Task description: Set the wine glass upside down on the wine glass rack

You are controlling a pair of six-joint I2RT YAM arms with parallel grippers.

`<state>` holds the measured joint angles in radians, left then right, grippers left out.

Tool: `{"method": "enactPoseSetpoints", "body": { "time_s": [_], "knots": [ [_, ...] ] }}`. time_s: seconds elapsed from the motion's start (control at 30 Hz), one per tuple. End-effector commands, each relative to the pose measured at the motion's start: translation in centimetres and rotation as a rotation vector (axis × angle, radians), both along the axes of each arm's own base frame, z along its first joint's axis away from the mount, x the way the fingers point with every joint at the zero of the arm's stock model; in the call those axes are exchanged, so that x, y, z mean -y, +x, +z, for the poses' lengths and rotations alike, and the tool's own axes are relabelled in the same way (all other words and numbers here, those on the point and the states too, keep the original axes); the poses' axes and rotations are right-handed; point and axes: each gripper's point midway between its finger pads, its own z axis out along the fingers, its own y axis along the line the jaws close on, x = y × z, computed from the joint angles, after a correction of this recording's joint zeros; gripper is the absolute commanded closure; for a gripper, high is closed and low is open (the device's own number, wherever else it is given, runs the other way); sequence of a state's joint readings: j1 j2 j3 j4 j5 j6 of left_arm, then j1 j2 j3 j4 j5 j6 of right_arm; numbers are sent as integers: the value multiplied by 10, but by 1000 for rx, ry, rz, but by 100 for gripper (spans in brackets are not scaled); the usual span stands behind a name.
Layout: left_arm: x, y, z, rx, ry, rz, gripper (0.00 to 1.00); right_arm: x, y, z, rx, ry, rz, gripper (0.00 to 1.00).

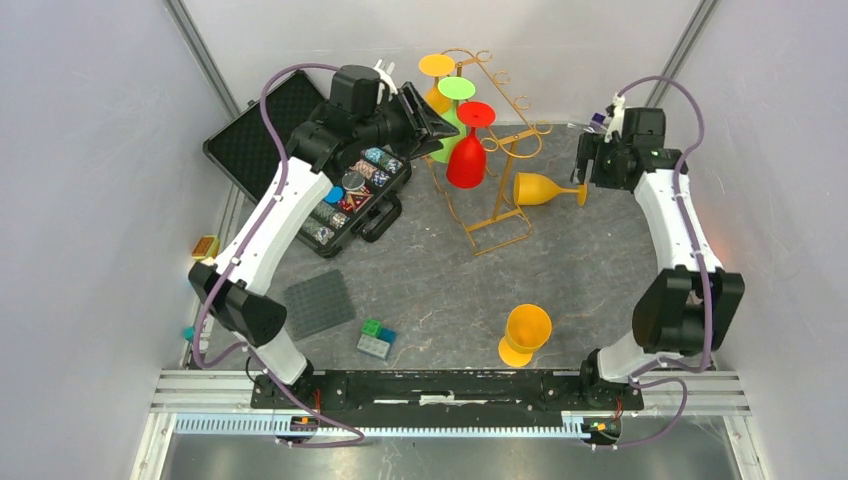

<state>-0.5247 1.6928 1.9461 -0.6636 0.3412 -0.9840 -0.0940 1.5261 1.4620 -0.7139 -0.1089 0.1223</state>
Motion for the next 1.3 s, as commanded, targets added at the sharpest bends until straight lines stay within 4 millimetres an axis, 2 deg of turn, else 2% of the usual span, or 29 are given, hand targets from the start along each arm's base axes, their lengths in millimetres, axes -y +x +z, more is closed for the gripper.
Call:
{"method": "enactPoseSetpoints", "body": {
  "time_s": [0.0, 0.17, 0.27, 0.33, 0.53, 0.8, 1.0, 1.07, 1.1, 1.2, 1.27],
  "knots": [
    [-14, -11, 13, 94, 21, -9, 44, 17, 21, -27, -21, -77, -14, 16],
    [-16, -15, 9, 96, 19, -10, 44, 32, 39, -63, -93, -142, -34, 21],
    [-17, -17, 8, 94, 18, -12, 44, 37, 48, -86, -129, -158, -41, 32],
    [-17, -18, 5, 86, 17, -15, 44, 40, 55, -98, -150, -161, -44, 36],
    [-16, -20, 4, 83, 2, -24, 44, 49, 77, -117, -163, -183, -53, 48],
    [-18, -21, 2, 93, 15, -33, 44, 53, 87, -144, -194, -189, -49, 58],
    [-21, -21, 3, 90, 13, -29, 44, 50, 92, -144, -196, -175, -31, 81],
    [-21, -21, 4, 88, 10, -28, 44, 51, 91, -143, -195, -178, -37, 95],
    [-21, -20, 3, 86, 10, -28, 44, 51, 91, -142, -193, -178, -37, 98],
    [-21, -20, 4, 83, 6, -28, 44, 54, 92, -133, -179, -190, -48, 100],
    [-21, -21, 5, 88, 5, -27, 44, 59, 95, -116, -154, -213, -70, 100]
  ]
}}
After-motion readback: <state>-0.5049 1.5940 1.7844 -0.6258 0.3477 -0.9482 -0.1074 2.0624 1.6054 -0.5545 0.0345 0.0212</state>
